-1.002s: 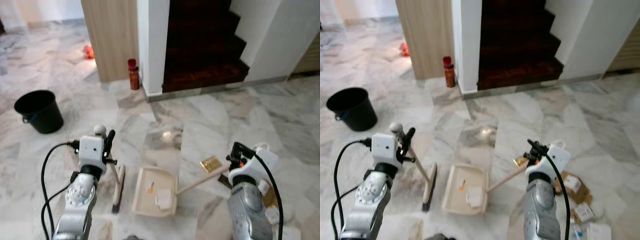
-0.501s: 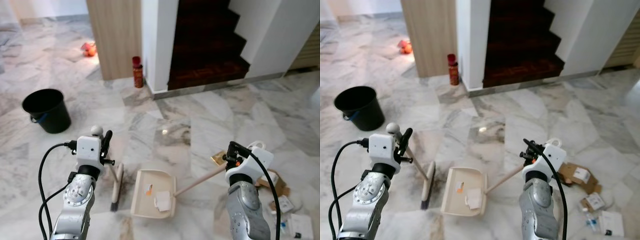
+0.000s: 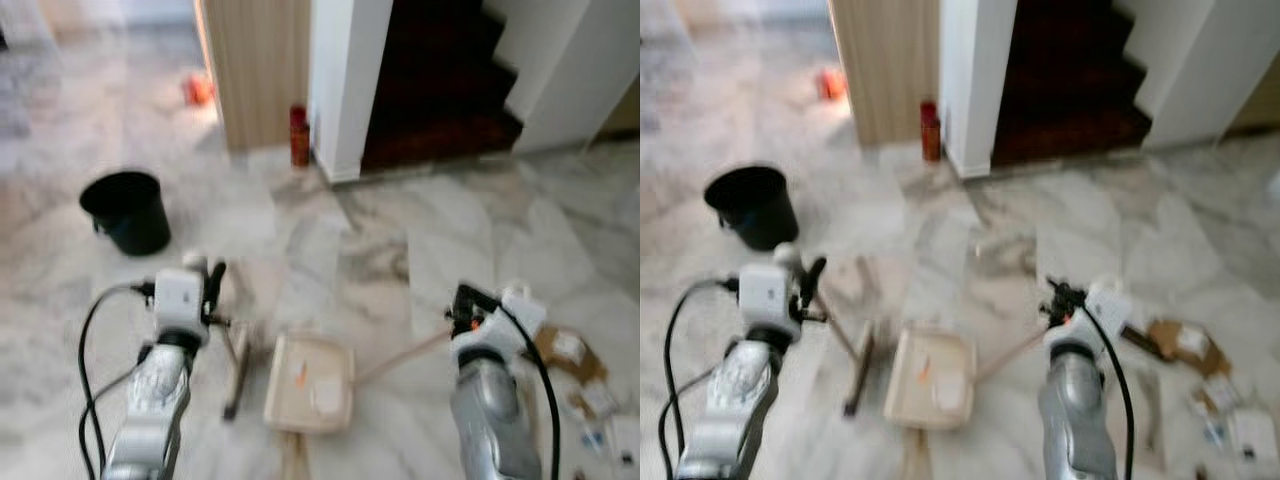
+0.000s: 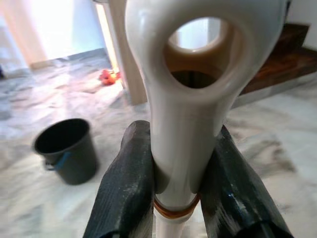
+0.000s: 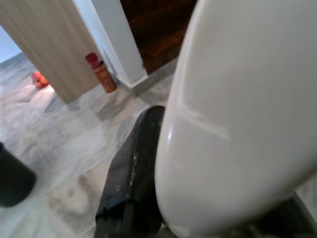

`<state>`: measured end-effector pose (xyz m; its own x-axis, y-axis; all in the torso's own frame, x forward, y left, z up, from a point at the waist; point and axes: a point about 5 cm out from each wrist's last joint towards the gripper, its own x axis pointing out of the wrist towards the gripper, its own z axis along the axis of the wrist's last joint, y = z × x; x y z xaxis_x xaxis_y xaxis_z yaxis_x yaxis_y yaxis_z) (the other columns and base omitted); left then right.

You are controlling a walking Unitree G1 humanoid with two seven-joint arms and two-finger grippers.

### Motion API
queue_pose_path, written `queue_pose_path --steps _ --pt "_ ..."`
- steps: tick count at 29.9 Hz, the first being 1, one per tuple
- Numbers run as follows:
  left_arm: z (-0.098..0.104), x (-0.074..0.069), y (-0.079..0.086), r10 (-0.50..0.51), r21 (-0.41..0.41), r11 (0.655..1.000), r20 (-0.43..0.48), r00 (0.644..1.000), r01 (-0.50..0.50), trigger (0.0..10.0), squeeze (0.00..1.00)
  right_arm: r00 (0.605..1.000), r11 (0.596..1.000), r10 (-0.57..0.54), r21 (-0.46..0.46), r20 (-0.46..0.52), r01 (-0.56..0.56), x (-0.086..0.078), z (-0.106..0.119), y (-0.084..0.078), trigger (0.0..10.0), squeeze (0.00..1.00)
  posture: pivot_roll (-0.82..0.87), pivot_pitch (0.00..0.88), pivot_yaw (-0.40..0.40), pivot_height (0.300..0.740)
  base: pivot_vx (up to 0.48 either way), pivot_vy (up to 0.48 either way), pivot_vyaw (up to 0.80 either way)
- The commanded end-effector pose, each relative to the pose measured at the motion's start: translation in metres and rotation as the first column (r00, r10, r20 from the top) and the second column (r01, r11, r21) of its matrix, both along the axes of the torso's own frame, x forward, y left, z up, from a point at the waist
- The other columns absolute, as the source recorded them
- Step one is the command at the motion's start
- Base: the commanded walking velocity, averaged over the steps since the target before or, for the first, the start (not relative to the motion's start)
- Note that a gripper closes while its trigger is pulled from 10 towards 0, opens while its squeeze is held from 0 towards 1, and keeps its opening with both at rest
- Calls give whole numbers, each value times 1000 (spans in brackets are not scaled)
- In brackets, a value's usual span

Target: Sweep floor

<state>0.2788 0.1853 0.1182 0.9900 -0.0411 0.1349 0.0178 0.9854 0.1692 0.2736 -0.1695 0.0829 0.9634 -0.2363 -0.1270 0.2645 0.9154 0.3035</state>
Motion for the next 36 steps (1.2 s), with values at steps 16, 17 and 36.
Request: queue_pose_path --steps 16,17,36 --pt "10 1 -6 -19 -1 1000 44 999 19 10000 0 1000 1000 -5 13 31 5 3 6 1 10000 0 -9 83 -6 740 0 395 0" --pt "10 1 -6 -19 -1 1000 44 999 19 10000 0 999 1000 -6 13 31 5 3 6 1 10000 0 -9 83 -6 740 0 390 0" --pt "11 1 -5 -19 11 1000 49 999 18 10000 0 1000 1000 -4 15 26 3 2 6 2 10000 0 -7 98 -3 740 0 295 0"
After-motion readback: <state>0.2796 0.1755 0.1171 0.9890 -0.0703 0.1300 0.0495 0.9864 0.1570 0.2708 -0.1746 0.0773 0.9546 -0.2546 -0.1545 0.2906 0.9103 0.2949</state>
